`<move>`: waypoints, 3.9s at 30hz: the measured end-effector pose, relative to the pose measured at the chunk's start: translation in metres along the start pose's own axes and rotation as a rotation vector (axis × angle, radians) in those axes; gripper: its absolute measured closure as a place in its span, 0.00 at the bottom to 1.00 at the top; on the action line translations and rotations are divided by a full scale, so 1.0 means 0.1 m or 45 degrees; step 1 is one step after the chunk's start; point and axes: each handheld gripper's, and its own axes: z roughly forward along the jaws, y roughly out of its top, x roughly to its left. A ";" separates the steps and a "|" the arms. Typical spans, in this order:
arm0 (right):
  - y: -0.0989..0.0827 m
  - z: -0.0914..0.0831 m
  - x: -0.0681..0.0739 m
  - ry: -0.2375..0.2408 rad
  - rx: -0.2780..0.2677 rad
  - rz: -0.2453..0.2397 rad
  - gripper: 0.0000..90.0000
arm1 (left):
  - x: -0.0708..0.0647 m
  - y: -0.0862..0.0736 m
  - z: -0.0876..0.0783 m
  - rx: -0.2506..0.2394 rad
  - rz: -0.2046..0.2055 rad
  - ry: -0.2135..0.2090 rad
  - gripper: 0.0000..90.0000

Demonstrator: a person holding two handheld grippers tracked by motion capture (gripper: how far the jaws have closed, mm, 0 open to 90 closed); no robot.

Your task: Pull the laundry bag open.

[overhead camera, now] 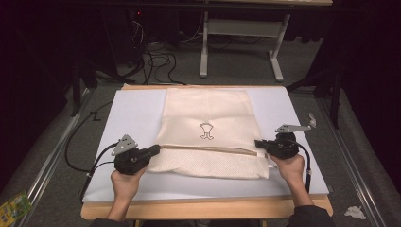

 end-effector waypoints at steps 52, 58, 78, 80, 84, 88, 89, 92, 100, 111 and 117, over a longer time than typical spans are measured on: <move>0.00 0.09 -0.22 -0.139 0.047 0.041 0.98 | 0.13 -0.09 0.13 0.108 0.010 0.106 0.97; -0.04 0.12 -0.22 -0.123 0.048 0.052 0.97 | 0.17 -0.14 0.18 0.144 -0.011 0.085 0.97; -0.14 0.21 -0.19 -0.151 0.085 0.027 0.89 | 0.15 -0.21 0.29 0.248 0.004 0.081 0.96; -0.14 0.21 -0.19 -0.155 0.085 0.026 0.86 | 0.15 -0.22 0.28 0.247 0.007 0.082 0.96; -0.14 0.19 -0.16 -0.175 0.080 0.020 0.79 | 0.15 -0.21 0.27 0.240 0.008 0.076 0.96; -0.14 0.17 -0.15 -0.192 0.069 0.016 0.71 | 0.15 -0.21 0.26 0.230 0.010 0.076 0.95; -0.14 0.16 -0.16 -0.199 0.067 0.014 0.69 | 0.15 -0.20 0.25 0.227 0.010 0.077 0.94; -0.13 0.12 -0.15 -0.216 0.057 0.022 0.63 | 0.15 -0.19 0.23 0.214 0.011 0.081 0.91; -0.12 -0.09 -0.14 -0.277 -0.072 0.006 0.66 | 0.17 -0.15 0.13 0.116 0.023 0.103 0.79; -0.16 -0.33 -0.28 -0.292 -0.181 0.062 0.68 | 0.28 -0.08 -0.03 0.053 0.021 0.200 0.66; -0.22 -0.44 -0.39 -0.311 -0.223 0.096 0.68 | 0.35 -0.08 -0.08 0.041 0.003 0.238 0.64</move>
